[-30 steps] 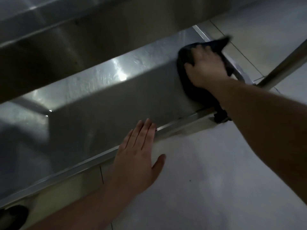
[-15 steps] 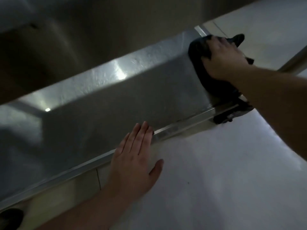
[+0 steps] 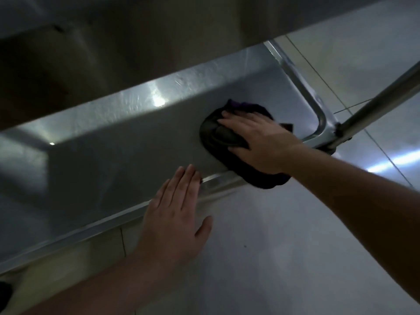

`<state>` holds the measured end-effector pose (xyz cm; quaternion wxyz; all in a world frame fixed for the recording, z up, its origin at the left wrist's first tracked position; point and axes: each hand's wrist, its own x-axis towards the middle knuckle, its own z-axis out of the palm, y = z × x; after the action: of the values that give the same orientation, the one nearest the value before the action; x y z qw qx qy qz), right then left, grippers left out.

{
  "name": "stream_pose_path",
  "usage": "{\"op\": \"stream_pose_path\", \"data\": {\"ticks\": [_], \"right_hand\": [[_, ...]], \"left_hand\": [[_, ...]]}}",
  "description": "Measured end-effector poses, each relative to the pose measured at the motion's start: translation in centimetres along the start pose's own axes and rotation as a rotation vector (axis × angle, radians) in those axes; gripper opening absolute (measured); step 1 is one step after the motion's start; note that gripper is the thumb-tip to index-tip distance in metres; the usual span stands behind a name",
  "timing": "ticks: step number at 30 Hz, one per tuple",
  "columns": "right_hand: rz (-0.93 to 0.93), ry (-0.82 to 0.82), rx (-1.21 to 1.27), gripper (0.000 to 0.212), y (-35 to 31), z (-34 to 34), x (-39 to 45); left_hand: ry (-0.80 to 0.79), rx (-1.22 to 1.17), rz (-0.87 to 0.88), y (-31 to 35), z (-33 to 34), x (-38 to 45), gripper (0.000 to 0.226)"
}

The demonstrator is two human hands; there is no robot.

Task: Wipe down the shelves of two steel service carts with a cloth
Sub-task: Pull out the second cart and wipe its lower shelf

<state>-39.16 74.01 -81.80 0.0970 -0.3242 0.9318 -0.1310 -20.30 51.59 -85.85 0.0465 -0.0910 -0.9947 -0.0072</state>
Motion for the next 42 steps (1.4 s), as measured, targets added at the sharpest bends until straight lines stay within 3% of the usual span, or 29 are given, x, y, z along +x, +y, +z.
{"op": "stream_pose_path", "data": {"ticks": [5, 7, 9, 12, 16, 18, 20, 23, 27, 29, 31, 34, 38, 40, 42], "right_hand": [[0.419, 0.214, 0.002, 0.063, 7.0, -2.2, 4.3], [0.607, 0.246, 0.027, 0.067, 6.8, -2.3, 7.9], [0.677, 0.219, 0.044, 0.068, 4.4, -1.9, 11.5], [0.501, 0.154, -0.014, 0.065, -2.5, -0.9, 14.9], [-0.055, 0.037, -0.037, 0.065, -13.5, 2.5, 14.0], [-0.298, -0.062, -0.040, 0.066, -15.2, 3.8, 12.4], [-0.365, -0.082, 0.004, 0.063, -13.1, 3.4, 10.9], [-0.124, 0.046, 0.045, 0.062, -6.1, 1.2, 7.9], [0.471, 0.271, 0.066, 0.058, 2.8, -1.0, 3.1], [0.678, 0.273, 0.057, 0.065, 2.6, -0.5, 2.7], [0.751, 0.262, 0.058, 0.068, -0.6, 0.5, 3.4], [0.563, 0.214, 0.031, 0.069, -9.0, 2.8, 4.7], [-0.003, -0.034, -0.017, 0.070, -19.6, 6.1, 6.0], [-0.275, -0.136, 0.032, 0.064, -20.2, 6.1, 5.8], [-0.331, -0.098, 0.087, 0.060, -17.6, 4.8, 6.2]], "left_hand": [[0.001, -0.026, 0.008, -0.2, 0.0, -0.1, 0.088], [-0.003, -0.059, 0.000, -0.3, 0.2, 0.0, 0.090], [0.011, -0.084, -0.010, -0.2, 0.3, 0.0, 0.091], [0.007, -0.113, -0.003, 0.0, 0.0, 0.1, 0.089], [-0.056, -0.114, 0.006, -0.3, -0.7, 0.2, 0.095], [-0.081, -0.122, 0.027, -0.3, -1.0, 0.0, 0.093], [-0.107, -0.092, 0.038, -0.5, -1.1, -0.2, 0.094], [-0.132, -0.096, 0.056, -0.8, -1.5, -0.3, 0.098], [-0.145, -0.131, 0.084, -3.1, -2.4, -1.9, 0.088], [-0.118, -0.160, -0.041, -5.7, -2.9, -3.6, 0.081], [-0.063, -0.205, -0.205, -9.2, -3.6, -5.5, 0.076], [-0.043, -0.180, -0.369, -15.7, -4.4, -7.7, 0.079], [-0.175, -0.094, -0.520, -23.3, -4.8, -9.1, 0.091], [-0.189, -0.100, -0.594, -25.4, -4.8, -9.6, 0.087], [-0.165, -0.105, -0.640, -26.9, -4.6, -10.8, 0.077]]}}
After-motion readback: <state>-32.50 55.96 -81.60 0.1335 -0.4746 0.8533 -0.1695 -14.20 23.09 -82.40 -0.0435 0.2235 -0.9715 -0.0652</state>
